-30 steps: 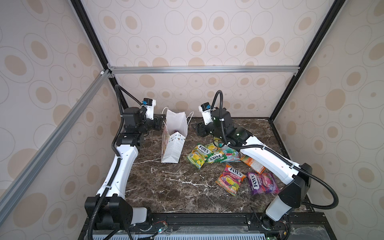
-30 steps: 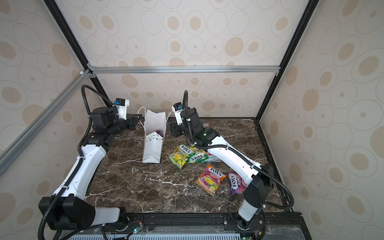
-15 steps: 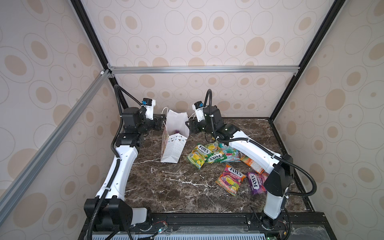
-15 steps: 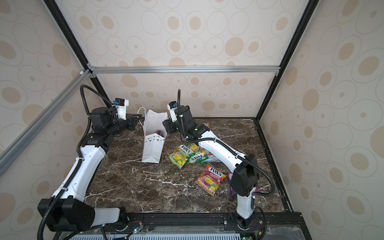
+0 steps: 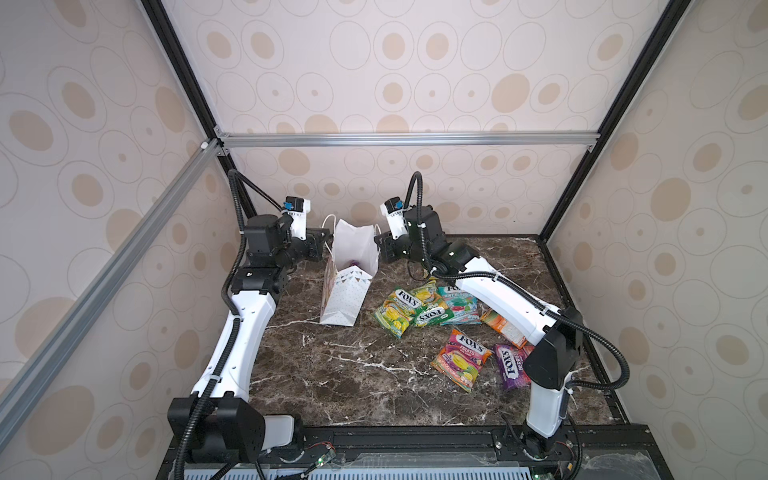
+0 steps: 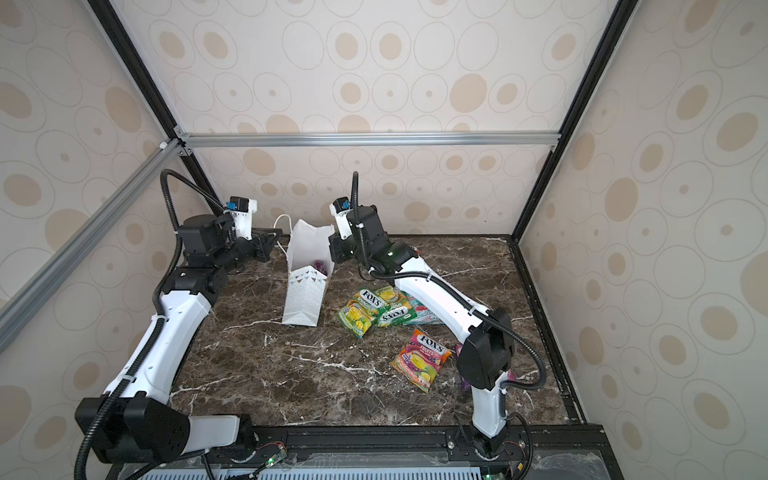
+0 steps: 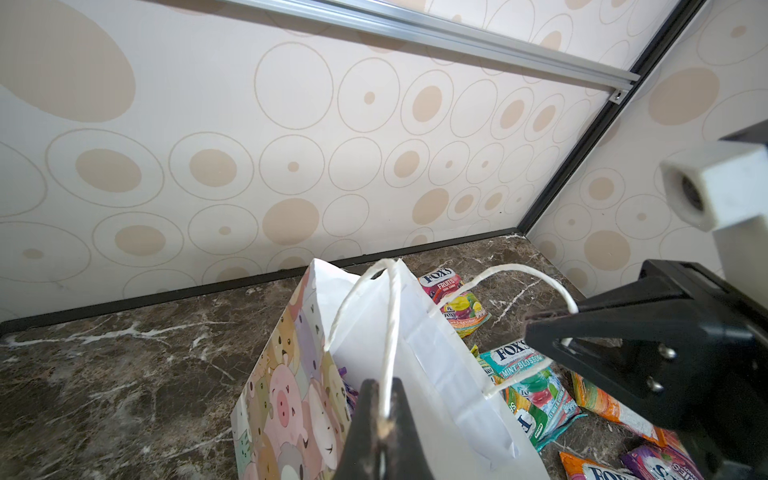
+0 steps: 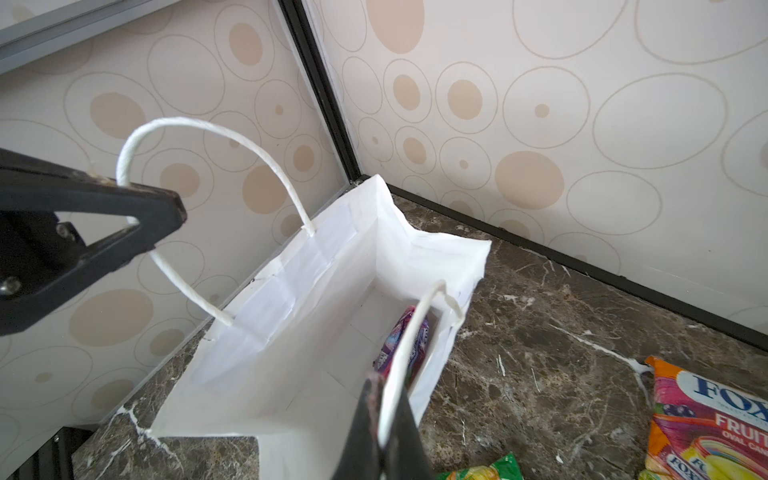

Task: Place the snacks into the paper bag
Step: 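Move the right gripper back over the candy packets nearer the robot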

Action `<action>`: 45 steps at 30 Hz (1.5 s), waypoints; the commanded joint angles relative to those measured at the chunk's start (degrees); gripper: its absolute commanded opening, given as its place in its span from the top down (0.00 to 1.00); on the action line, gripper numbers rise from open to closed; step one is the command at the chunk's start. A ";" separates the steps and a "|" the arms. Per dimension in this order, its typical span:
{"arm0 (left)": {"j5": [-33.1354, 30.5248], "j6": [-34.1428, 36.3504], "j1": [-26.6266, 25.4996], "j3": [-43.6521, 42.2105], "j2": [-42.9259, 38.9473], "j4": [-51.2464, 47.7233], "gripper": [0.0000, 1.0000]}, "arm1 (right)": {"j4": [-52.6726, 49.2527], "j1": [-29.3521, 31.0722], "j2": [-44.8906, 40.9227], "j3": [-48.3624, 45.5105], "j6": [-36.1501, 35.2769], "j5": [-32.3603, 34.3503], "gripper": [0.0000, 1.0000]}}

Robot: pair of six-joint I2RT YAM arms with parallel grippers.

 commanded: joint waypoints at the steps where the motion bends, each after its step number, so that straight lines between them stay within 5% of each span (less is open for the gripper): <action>1: -1.41 1.61 0.10 0.71 -2.13 -2.11 1.00 | -2.54 -0.12 -2.31 1.56 -0.57 -3.52 1.00; 16: -11.28 5.36 0.04 -3.37 -11.26 -7.06 1.00 | -5.96 2.63 -10.56 -1.87 -3.04 -5.46 1.00; 30: -10.60 4.08 0.10 -14.14 -18.58 -4.13 1.00 | -6.67 4.81 -13.81 -9.26 -6.68 -6.91 1.00; 40: -17.02 4.60 0.10 -18.91 -22.01 -2.83 1.00 | -8.49 4.94 -13.90 -8.39 -9.15 -6.74 1.00; 45: -16.46 4.35 0.09 -15.60 -20.47 -3.95 0.94 | -8.34 4.96 -13.16 -6.59 -9.95 -7.31 0.85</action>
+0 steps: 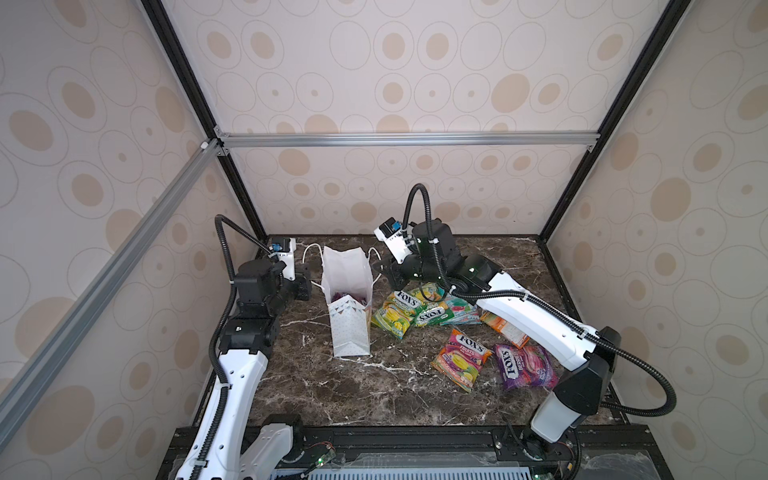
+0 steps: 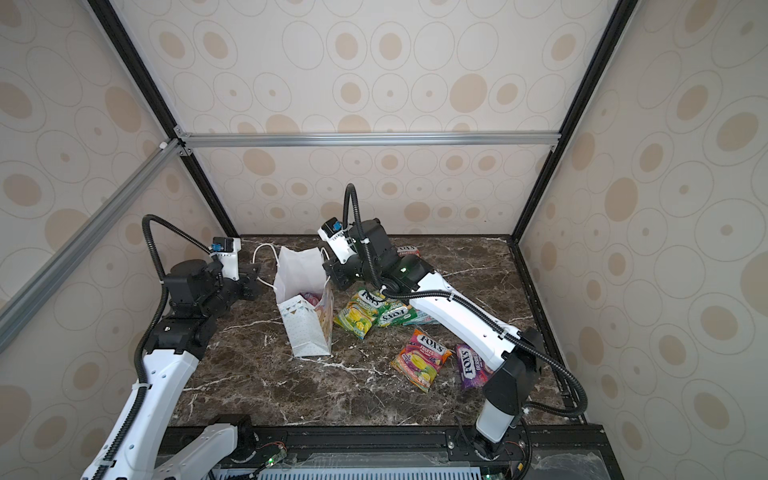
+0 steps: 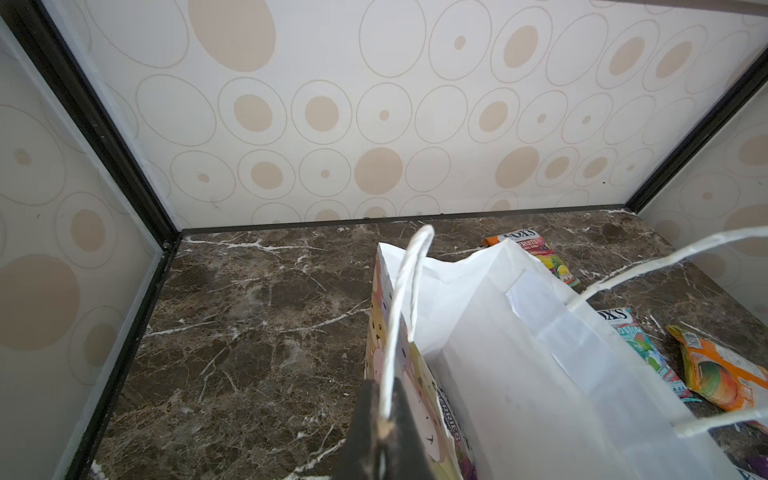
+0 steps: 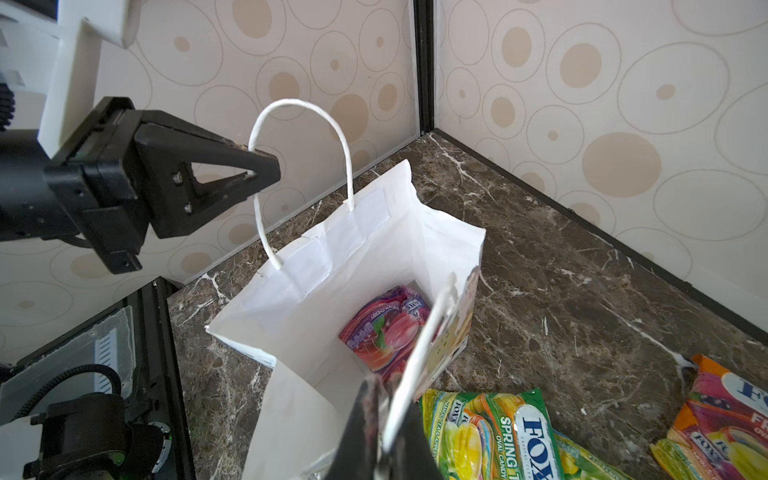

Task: Place the snacks into the paper bag
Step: 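Move the right gripper back over the candy packets nearer the robot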

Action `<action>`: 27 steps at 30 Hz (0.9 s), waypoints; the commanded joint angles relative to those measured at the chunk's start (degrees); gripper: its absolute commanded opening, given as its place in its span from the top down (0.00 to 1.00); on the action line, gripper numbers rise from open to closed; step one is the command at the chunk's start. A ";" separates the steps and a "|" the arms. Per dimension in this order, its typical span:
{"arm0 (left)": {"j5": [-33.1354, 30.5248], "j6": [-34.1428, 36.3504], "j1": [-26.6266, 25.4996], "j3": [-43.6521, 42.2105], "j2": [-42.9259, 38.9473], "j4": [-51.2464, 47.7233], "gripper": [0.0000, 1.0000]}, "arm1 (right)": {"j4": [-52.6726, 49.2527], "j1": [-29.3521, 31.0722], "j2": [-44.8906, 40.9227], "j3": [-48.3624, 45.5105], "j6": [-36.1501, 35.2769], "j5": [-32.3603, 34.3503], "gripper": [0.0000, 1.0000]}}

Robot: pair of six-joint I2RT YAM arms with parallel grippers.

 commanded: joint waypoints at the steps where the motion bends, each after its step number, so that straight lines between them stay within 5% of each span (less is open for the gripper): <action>1: 0.12 0.52 0.12 3.40 0.68 0.15 0.94 | -0.30 0.19 -0.78 2.42 -1.57 -1.31 0.79; 4: 1.40 -0.05 0.12 4.62 1.22 -0.27 0.81 | -0.19 0.37 -0.17 3.28 -1.59 -2.20 0.70; 14: 2.45 -1.80 0.12 9.56 3.21 -2.51 0.53 | -2.16 3.40 1.49 7.43 -4.46 2.72 0.61; 19: 1.71 -0.71 0.12 13.32 5.88 -4.94 0.56 | -1.69 3.31 -0.90 4.68 -4.32 4.88 0.56; 23: 2.11 -0.22 0.11 15.25 8.00 -6.98 0.70 | -0.84 3.31 -4.49 -0.02 -4.27 8.78 0.52; 27: 3.69 0.22 0.08 15.98 8.72 -7.86 0.85 | 0.03 3.36 -9.07 -6.21 -5.25 20.14 0.50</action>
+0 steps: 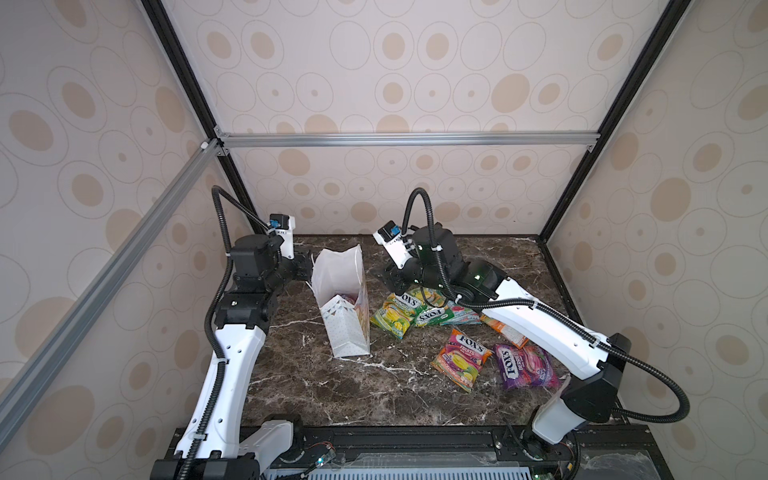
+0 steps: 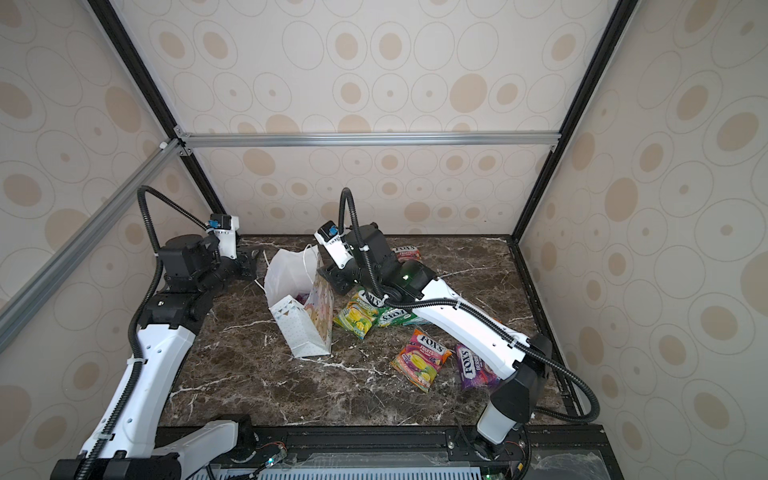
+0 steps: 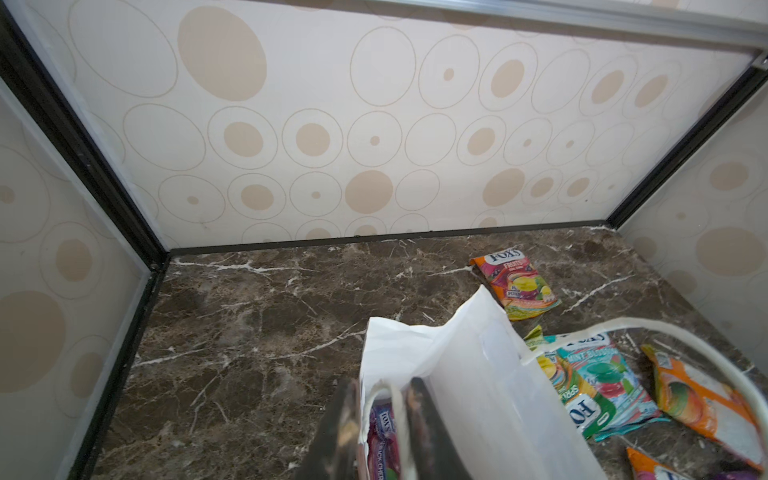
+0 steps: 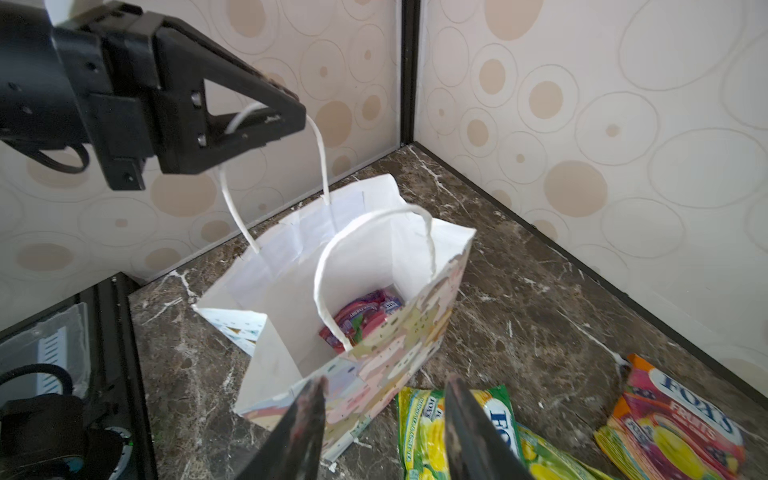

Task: Place the snacks into the paper bag
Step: 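Move the right gripper back over the candy packets nearer the robot, then lower the open right gripper onto the orange-pink Fox's Fruits packet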

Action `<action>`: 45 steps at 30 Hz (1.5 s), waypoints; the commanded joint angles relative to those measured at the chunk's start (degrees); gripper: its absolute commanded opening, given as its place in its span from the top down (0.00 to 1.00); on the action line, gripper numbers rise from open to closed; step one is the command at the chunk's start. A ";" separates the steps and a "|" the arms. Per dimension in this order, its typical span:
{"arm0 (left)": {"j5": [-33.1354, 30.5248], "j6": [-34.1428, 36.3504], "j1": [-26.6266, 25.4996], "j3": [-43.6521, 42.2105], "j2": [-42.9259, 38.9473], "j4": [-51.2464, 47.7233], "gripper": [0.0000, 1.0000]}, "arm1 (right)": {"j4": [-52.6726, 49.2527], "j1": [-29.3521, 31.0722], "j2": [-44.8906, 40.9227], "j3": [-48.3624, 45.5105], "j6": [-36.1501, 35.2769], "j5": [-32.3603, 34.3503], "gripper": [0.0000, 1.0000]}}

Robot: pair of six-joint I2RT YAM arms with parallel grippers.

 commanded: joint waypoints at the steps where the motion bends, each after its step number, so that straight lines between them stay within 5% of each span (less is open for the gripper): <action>1: 1.81 1.14 0.14 2.56 -0.05 -1.57 0.88 | 0.77 -0.29 -5.68 -4.59 -1.34 11.06 0.48; 10: 4.18 1.91 0.13 0.78 -1.68 2.46 1.00 | -4.08 -3.69 -15.95 -20.34 6.87 15.54 0.43; 23: 4.27 0.10 0.37 -4.12 -3.61 7.07 1.00 | -23.29 -5.24 -27.15 -34.23 26.81 21.60 0.39; 34: 5.61 0.27 1.22 -4.08 -1.27 6.92 1.00 | -28.49 -8.67 -38.21 -49.02 46.10 23.50 0.38; 45: 6.84 0.37 3.02 -4.80 -1.38 7.37 1.00 | -22.00 -17.06 -41.21 -56.32 48.61 19.12 0.37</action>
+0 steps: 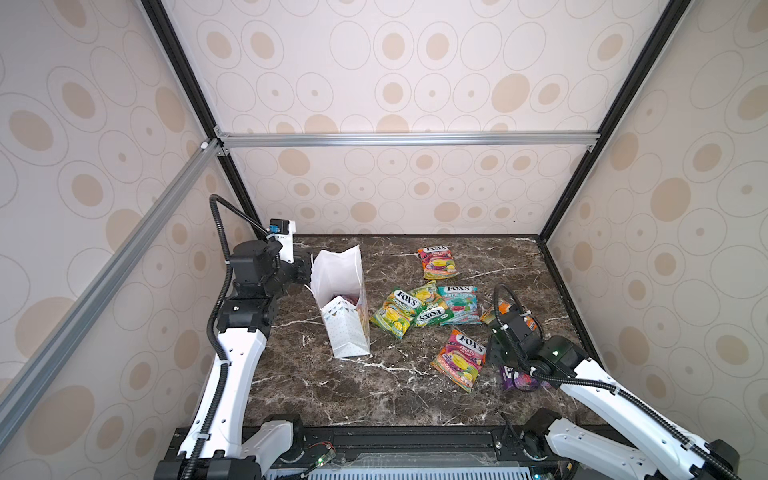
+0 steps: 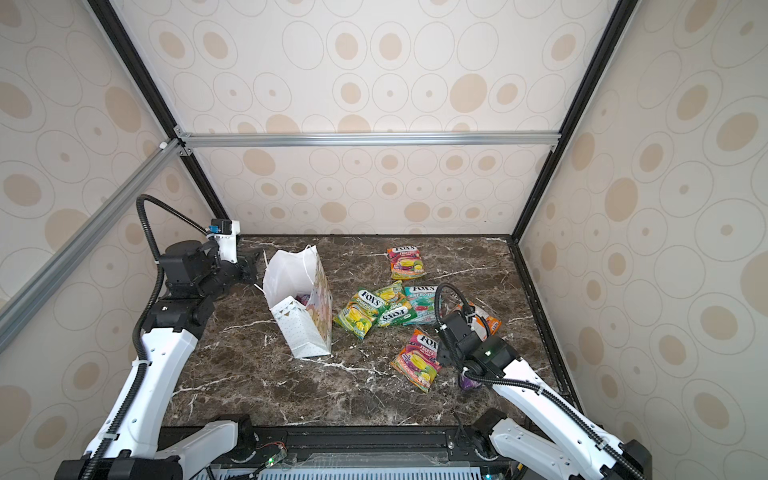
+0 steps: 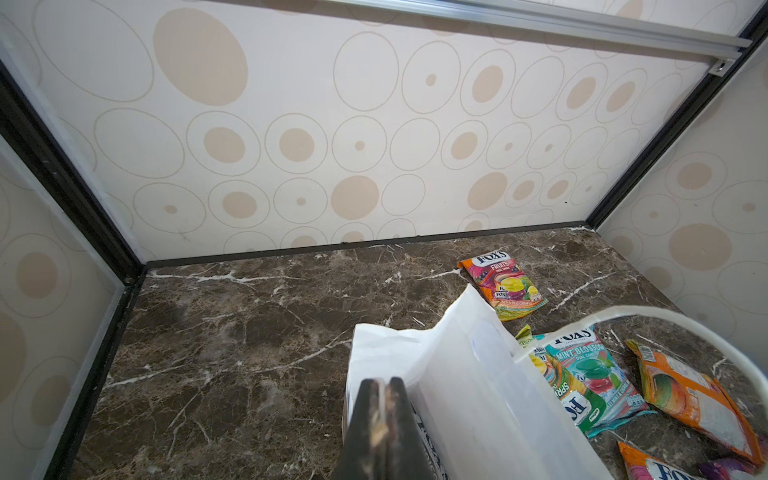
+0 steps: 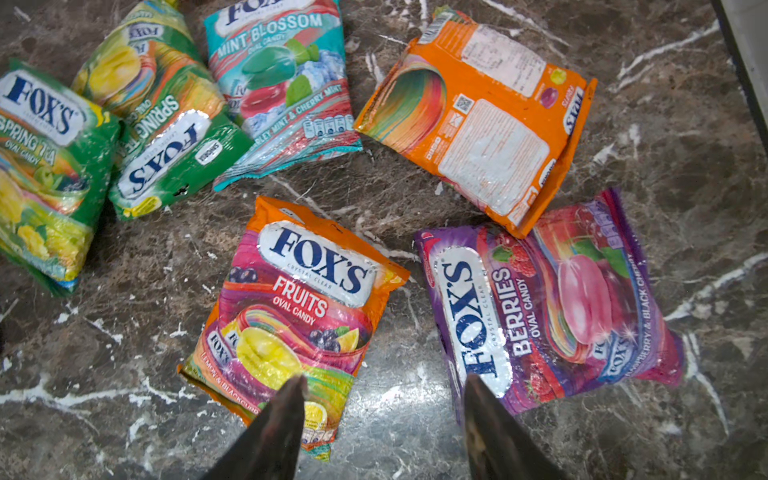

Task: Place the snacks into the paper bag
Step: 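Lower the open right gripper onto the orange-pink Fox's Fruits packet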

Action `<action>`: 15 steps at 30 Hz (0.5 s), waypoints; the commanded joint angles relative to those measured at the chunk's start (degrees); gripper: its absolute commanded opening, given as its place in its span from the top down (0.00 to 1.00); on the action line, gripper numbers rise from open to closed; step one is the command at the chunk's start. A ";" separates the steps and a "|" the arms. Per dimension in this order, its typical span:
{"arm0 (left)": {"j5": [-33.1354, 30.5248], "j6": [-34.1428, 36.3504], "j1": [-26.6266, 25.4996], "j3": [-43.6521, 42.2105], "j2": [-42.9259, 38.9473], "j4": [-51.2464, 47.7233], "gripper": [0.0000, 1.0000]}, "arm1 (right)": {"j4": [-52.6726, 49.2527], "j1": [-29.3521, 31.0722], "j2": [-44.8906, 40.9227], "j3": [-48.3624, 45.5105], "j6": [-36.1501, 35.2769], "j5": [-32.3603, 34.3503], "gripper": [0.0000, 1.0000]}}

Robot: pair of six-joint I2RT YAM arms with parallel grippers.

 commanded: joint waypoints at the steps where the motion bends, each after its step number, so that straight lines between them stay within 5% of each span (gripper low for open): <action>1: 1.46 0.24 0.90 0.19 0.08 1.09 1.00 | 4.34 -1.17 -0.55 -3.19 3.19 -1.98 0.37; 15: 1.04 -0.29 1.40 -0.92 -0.43 1.63 1.00 | 17.74 -4.63 0.68 -12.80 7.77 -9.46 0.37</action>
